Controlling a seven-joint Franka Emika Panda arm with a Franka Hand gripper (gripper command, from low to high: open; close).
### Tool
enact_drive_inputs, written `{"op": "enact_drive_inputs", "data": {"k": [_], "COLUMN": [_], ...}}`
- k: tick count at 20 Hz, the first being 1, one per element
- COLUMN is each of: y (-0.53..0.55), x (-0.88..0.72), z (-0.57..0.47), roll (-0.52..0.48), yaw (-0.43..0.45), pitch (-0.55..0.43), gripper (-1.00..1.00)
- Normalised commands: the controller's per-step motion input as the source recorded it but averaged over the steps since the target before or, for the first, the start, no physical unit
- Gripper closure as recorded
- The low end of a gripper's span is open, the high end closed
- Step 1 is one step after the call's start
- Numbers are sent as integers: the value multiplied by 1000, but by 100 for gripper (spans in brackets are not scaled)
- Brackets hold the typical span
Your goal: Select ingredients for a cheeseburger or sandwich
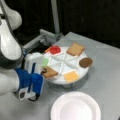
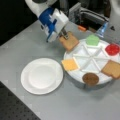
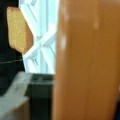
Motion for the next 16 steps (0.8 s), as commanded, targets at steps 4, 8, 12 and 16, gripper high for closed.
{"op": "enact_drive_inputs", "data": {"k": [4,8,12,16], "y": [0,114,39,-336], "x": [252,383,660,696], "z": [404,395,217,-19], "roll": [-169,-224,-298,-299], "yaw": [117,217,342,357], "pitch": [211,201,172,203], "gripper": [100,100,100,100]}}
